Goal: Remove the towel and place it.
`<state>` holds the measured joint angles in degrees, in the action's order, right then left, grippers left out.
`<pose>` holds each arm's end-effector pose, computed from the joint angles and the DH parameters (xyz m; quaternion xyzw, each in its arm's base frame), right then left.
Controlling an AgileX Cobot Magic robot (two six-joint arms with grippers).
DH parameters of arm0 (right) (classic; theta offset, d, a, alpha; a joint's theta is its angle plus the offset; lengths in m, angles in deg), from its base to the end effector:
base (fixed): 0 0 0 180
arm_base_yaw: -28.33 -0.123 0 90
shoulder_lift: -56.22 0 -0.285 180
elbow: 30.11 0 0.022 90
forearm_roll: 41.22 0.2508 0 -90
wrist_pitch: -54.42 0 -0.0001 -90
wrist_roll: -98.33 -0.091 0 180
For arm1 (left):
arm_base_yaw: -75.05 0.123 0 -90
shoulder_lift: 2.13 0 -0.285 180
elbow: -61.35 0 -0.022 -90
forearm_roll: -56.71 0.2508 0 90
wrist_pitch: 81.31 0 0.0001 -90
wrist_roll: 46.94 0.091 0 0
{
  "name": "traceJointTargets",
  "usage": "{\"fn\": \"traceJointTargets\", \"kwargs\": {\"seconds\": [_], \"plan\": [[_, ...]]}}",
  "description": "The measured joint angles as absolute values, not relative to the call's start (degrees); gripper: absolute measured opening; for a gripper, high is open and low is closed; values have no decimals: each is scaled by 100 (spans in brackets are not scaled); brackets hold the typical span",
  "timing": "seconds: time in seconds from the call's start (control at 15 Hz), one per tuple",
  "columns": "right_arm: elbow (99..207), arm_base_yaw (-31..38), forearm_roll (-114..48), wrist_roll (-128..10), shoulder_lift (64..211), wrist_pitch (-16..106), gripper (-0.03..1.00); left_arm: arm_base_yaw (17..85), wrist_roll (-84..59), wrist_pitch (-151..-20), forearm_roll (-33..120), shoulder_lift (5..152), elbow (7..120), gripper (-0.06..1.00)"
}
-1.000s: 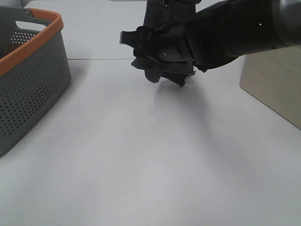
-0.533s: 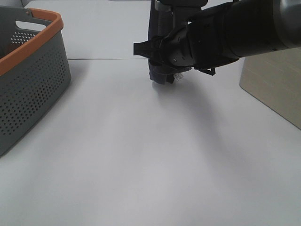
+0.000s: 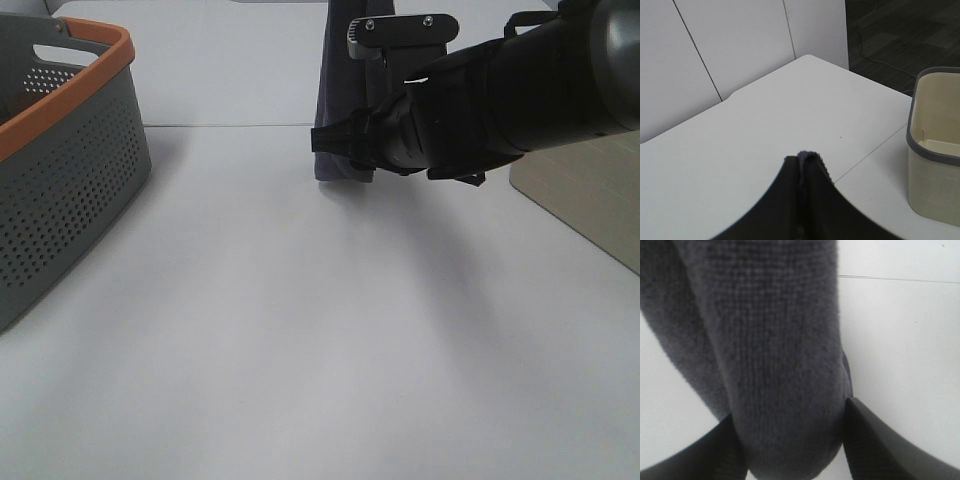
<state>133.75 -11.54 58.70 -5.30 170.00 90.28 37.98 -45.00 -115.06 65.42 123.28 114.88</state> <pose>0.3192 0.1983 0.1853 0.0015 0.8937 -0.0473 0.4461 0.3909 -0.2857 0.4301 0.2886 0.7405 -0.1134 0.5962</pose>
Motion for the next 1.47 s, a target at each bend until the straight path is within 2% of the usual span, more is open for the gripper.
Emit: {"fn": "traceJointTargets", "kwargs": {"seconds": [0.2, 0.33, 0.4, 0.53, 1.2, 1.47], "plan": [[13357, -1154, 5870, -444, 17000, 9418, 44, 3798, -4500, -11506, 6542, 12328, 11488, 0], [13357, -1154, 5870, -323, 17000, 9544, 35, 3798, -4500, -11506, 6542, 12328, 11488, 0], [13357, -1154, 5870, -306, 17000, 9550, 26, 3798, -4500, -11506, 6542, 12328, 11488, 0], [13357, -1154, 5876, 66, 16977, 9550, 0, 3798, -4500, -11758, 6656, 12328, 11488, 0], [12802, -1154, 5882, 2215, 15298, 9756, 0, 3798, -3789, -13185, 6983, 12328, 11488, 0], [12704, -1154, 5882, 3951, 14766, 9555, 0, 3798, -3852, -14096, 6949, 12328, 11488, 0]]}}
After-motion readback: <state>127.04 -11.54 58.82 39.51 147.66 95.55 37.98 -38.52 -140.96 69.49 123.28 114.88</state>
